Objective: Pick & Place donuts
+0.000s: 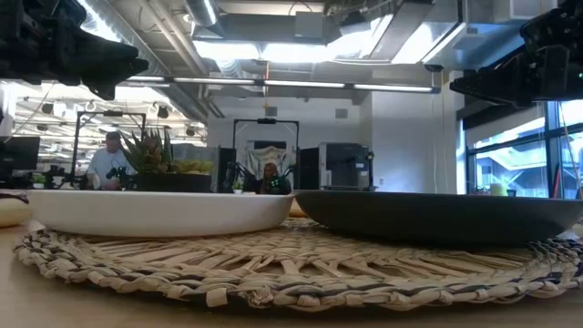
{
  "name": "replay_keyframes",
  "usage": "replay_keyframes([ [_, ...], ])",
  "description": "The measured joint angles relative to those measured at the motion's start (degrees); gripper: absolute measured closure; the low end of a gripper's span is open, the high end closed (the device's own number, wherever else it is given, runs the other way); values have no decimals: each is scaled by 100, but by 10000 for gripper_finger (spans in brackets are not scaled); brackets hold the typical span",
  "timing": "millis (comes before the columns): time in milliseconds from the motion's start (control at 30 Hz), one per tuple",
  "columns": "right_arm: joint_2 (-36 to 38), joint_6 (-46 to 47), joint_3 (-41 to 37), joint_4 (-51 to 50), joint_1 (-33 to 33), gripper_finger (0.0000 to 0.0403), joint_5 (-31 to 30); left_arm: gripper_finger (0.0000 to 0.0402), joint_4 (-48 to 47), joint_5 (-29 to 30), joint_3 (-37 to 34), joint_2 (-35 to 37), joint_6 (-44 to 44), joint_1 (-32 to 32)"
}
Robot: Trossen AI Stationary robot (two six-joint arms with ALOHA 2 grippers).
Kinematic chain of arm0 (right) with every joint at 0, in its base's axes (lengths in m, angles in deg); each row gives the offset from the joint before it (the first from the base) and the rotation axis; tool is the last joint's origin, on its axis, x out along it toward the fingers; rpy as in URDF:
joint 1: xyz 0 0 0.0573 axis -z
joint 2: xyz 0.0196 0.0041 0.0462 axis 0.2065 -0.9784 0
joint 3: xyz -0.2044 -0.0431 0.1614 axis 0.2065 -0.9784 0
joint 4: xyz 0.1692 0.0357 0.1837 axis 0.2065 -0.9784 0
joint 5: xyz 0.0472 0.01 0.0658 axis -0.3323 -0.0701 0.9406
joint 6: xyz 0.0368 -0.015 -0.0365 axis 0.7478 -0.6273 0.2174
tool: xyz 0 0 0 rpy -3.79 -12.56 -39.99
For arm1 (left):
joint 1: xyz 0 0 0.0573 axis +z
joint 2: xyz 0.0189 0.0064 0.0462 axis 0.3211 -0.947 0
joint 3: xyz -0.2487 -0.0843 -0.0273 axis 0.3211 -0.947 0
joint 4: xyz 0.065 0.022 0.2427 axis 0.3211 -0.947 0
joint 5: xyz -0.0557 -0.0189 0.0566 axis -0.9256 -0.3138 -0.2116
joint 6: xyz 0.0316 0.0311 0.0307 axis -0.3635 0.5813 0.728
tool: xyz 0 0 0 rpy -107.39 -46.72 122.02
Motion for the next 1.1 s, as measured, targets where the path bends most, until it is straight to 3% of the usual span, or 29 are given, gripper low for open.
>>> replay_keyframes([
  [333, -2, 2072, 0, 2, 1, 249, 3, 252, -1, 0, -1, 1, 0, -2],
  [700, -1, 2241, 1, 0, 1, 242, 9, 252, 0, -2, 1, 0, 0, 0],
  [967, 0, 2452, 0, 4, -2, 153, -124, 251, 0, 256, 1, 0, 111, 0],
  [1100, -2, 2084, -1, 13, -2, 120, -344, 253, 0, 281, 0, 0, -2, 0],
])
